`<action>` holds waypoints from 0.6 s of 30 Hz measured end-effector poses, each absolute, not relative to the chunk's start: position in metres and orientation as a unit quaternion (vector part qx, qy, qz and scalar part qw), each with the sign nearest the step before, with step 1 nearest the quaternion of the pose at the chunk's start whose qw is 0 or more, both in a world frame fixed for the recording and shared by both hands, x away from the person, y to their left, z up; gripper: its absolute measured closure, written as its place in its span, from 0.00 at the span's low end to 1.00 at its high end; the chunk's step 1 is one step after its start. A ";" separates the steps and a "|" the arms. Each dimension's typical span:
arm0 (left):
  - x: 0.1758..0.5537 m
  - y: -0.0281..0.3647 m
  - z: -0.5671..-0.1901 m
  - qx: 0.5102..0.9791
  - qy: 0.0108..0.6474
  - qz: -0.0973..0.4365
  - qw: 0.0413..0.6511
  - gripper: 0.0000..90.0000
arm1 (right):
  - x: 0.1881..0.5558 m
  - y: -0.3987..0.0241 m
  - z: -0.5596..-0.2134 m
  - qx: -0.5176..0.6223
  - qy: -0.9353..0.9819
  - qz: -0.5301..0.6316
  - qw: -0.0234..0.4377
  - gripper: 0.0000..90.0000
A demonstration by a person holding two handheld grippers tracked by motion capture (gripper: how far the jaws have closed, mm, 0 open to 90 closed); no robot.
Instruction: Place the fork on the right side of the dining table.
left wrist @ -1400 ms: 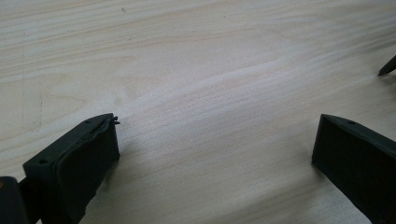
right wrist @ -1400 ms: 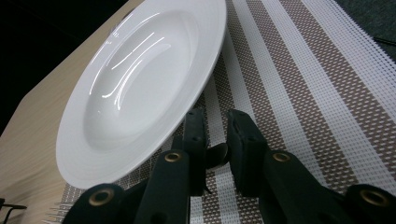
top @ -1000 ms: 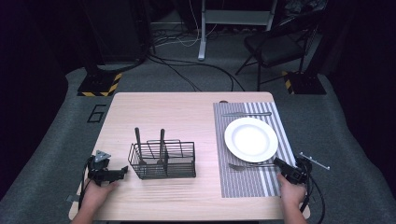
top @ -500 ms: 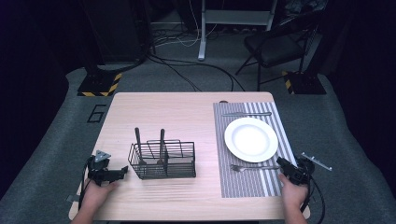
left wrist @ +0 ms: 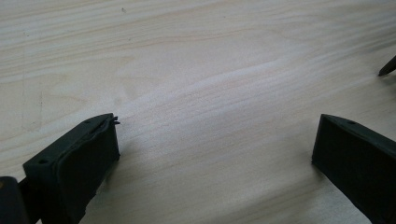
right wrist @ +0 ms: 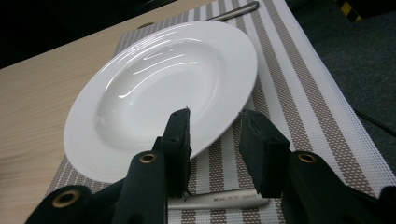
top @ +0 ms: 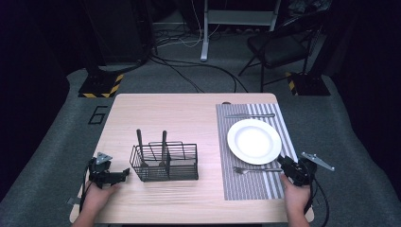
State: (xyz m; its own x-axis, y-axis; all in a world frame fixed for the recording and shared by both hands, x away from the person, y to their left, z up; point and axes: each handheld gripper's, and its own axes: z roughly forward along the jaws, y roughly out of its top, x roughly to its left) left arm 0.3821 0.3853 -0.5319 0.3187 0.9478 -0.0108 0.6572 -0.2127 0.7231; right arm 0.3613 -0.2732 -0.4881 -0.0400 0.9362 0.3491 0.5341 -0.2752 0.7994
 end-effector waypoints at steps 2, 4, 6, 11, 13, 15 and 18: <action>0.382 0.385 -0.532 0.745 0.538 0.225 0.322 0.00 | 0.361 -0.269 -0.485 0.648 0.568 0.456 0.222 0.69; 0.382 0.385 -0.532 0.745 0.538 0.225 0.322 0.00 | 0.361 -0.265 -0.484 0.639 0.577 0.456 0.224 0.68; 0.382 0.385 -0.532 0.745 0.538 0.225 0.322 0.00 | 0.360 -0.260 -0.482 0.633 0.583 0.456 0.225 0.67; 0.382 0.385 -0.532 0.745 0.538 0.225 0.322 0.00 | 0.359 -0.249 -0.477 0.607 0.603 0.465 0.229 0.64; 0.382 0.385 -0.532 0.745 0.539 0.225 0.322 0.00 | 0.359 -0.244 -0.476 0.597 0.611 0.469 0.226 0.63; 0.382 0.385 -0.532 0.745 0.539 0.226 0.323 0.00 | 0.358 -0.238 -0.475 0.586 0.620 0.472 0.222 0.62; 0.382 0.385 -0.532 0.743 0.540 0.228 0.323 0.00 | 0.359 -0.229 -0.474 0.567 0.637 0.475 0.216 0.61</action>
